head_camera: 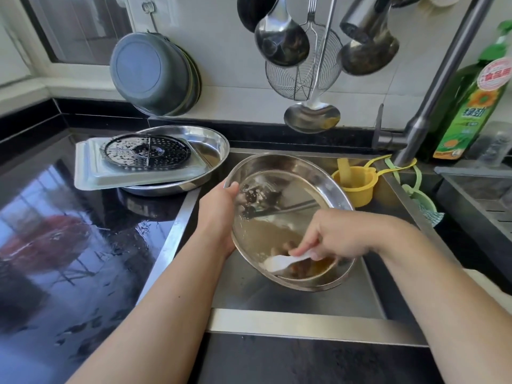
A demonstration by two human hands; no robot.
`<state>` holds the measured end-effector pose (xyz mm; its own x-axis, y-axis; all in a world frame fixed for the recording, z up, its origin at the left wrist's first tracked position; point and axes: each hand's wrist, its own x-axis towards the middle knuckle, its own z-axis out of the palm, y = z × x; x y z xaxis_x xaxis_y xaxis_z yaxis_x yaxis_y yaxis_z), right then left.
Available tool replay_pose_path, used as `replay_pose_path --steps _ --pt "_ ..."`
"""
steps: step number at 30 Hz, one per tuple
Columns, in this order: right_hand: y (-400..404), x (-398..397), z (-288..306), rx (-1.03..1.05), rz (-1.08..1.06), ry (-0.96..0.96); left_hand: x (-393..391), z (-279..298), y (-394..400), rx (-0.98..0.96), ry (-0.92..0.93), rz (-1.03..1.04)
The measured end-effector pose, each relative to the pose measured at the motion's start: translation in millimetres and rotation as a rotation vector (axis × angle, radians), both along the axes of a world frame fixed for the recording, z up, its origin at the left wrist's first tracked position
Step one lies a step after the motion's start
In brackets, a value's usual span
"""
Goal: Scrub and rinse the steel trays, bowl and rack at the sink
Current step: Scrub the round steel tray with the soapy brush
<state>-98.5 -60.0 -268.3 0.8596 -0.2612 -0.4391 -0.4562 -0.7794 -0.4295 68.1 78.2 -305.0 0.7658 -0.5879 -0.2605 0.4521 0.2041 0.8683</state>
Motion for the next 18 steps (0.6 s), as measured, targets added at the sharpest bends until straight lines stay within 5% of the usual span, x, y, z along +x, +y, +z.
replay_pose_path --steps 9,14,18 --pt "-7.8 -5.5 1.7 0.060 -0.004 -0.003 -2.4 3.6 2.8 0.000 0.053 0.019" --pt "15.3 29.9 -16.8 0.013 -0.118 -0.299 -8.8 -0.5 1.0 -0.009 0.074 0.010" --pt "25.9 22.6 -11.8 0.057 -0.047 -0.185 -1.9 -1.7 4.1 0.013 0.115 0.081"
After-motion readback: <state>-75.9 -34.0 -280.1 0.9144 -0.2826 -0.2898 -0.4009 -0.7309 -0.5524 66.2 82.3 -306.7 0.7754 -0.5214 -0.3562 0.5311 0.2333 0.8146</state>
